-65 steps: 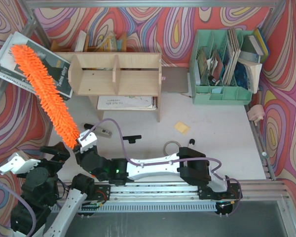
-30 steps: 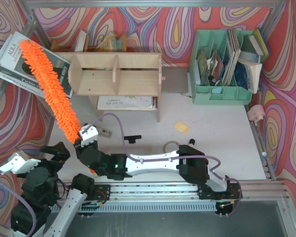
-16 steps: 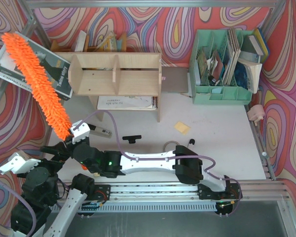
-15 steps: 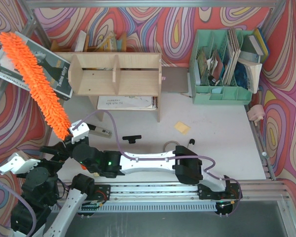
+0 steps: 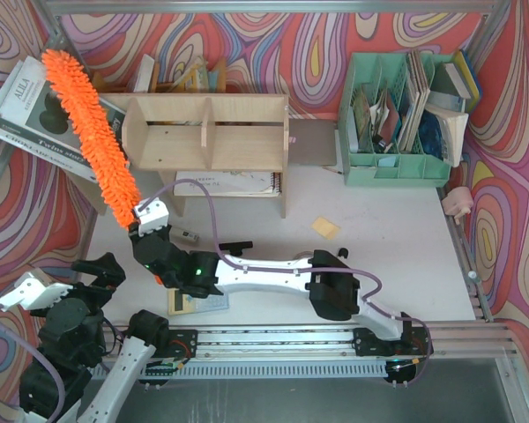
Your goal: Dust the bookshelf with a duster
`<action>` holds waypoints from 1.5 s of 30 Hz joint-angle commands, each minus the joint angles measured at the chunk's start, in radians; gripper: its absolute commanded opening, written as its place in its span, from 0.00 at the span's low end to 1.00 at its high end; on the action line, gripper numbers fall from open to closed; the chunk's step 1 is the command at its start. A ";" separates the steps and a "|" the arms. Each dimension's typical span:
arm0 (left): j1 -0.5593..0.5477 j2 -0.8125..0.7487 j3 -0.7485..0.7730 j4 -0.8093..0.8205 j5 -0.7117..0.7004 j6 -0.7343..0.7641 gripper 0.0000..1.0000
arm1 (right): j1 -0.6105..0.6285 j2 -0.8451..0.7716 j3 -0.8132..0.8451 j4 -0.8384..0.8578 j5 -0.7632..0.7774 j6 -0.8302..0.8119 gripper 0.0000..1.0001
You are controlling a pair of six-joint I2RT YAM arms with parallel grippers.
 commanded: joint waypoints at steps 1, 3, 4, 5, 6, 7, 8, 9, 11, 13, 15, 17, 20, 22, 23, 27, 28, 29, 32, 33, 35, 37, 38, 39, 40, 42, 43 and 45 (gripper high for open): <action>-0.006 0.007 -0.013 0.019 0.007 0.016 0.98 | 0.043 0.003 0.027 0.043 -0.012 -0.041 0.00; -0.006 0.007 -0.013 0.019 0.007 0.016 0.98 | 0.073 0.012 0.050 0.067 -0.009 -0.084 0.00; -0.006 0.007 -0.012 0.019 0.008 0.016 0.98 | 0.081 0.013 0.059 0.068 -0.024 -0.088 0.00; -0.006 0.007 -0.011 0.019 0.006 0.017 0.98 | 0.087 0.012 0.062 0.069 -0.036 -0.087 0.00; -0.006 0.007 -0.012 0.019 0.006 0.017 0.98 | 0.091 0.011 0.061 0.071 -0.041 -0.085 0.00; -0.006 0.007 -0.012 0.018 0.006 0.016 0.98 | 0.093 0.010 0.058 0.072 -0.042 -0.085 0.00; -0.006 0.006 -0.011 0.018 0.006 0.015 0.98 | 0.092 0.009 0.052 0.069 -0.035 -0.082 0.00; -0.005 0.005 -0.012 0.018 0.006 0.015 0.98 | 0.092 0.006 0.042 0.065 -0.022 -0.075 0.00; -0.005 0.004 -0.011 0.018 0.005 0.014 0.98 | 0.087 -0.007 0.001 0.063 0.007 -0.056 0.00; -0.006 0.003 -0.011 0.017 0.005 0.013 0.98 | 0.075 -0.032 -0.063 0.060 0.017 -0.008 0.00; -0.006 0.003 -0.011 0.018 0.005 0.014 0.98 | 0.065 -0.061 -0.131 0.063 0.027 0.033 0.00; -0.006 0.001 -0.011 0.018 0.006 0.014 0.98 | 0.064 -0.086 -0.180 0.063 0.046 0.061 0.00; -0.006 0.000 -0.012 0.018 0.006 0.013 0.98 | 0.063 -0.120 -0.241 0.081 0.072 0.077 0.00; -0.006 0.001 -0.013 0.018 0.006 0.014 0.98 | 0.064 -0.137 -0.266 0.094 0.075 0.078 0.00; -0.006 -0.001 -0.013 0.018 0.006 0.014 0.98 | 0.064 -0.142 -0.270 0.096 0.074 0.080 0.00; -0.006 -0.002 -0.013 0.017 0.006 0.013 0.98 | 0.072 -0.154 -0.277 0.110 0.076 0.063 0.00; -0.006 -0.001 -0.012 0.018 0.007 0.014 0.98 | 0.075 -0.162 -0.289 0.120 0.078 0.060 0.00; -0.005 -0.002 -0.011 0.016 0.006 0.013 0.98 | 0.077 -0.170 -0.300 0.131 0.079 0.055 0.00; -0.006 -0.003 -0.013 0.018 0.006 0.015 0.98 | 0.083 -0.193 -0.330 0.181 0.078 0.011 0.00; -0.006 -0.004 -0.013 0.018 0.006 0.013 0.98 | 0.085 -0.202 -0.338 0.201 0.076 -0.016 0.00; -0.006 -0.004 -0.013 0.018 0.006 0.013 0.98 | 0.090 -0.230 -0.372 0.252 0.079 -0.078 0.00; -0.006 -0.004 -0.013 0.016 0.006 0.014 0.98 | 0.091 -0.275 -0.423 0.291 0.086 -0.129 0.00; -0.006 -0.006 -0.013 0.016 0.006 0.012 0.98 | 0.091 -0.300 -0.447 0.309 0.094 -0.152 0.00; -0.006 -0.006 -0.012 0.016 0.005 0.012 0.98 | 0.091 -0.324 -0.467 0.315 0.106 -0.168 0.00; -0.006 -0.009 -0.012 0.016 0.005 0.012 0.98 | 0.091 -0.355 -0.485 0.315 0.119 -0.179 0.00; -0.006 -0.011 -0.013 0.016 0.004 0.011 0.98 | 0.091 -0.400 -0.529 0.310 0.134 -0.176 0.00; -0.006 -0.014 -0.013 0.016 0.003 0.010 0.98 | 0.091 -0.423 -0.553 0.296 0.134 -0.153 0.00; -0.006 -0.019 -0.015 0.016 0.003 0.011 0.98 | 0.091 -0.469 -0.591 0.238 0.138 -0.088 0.00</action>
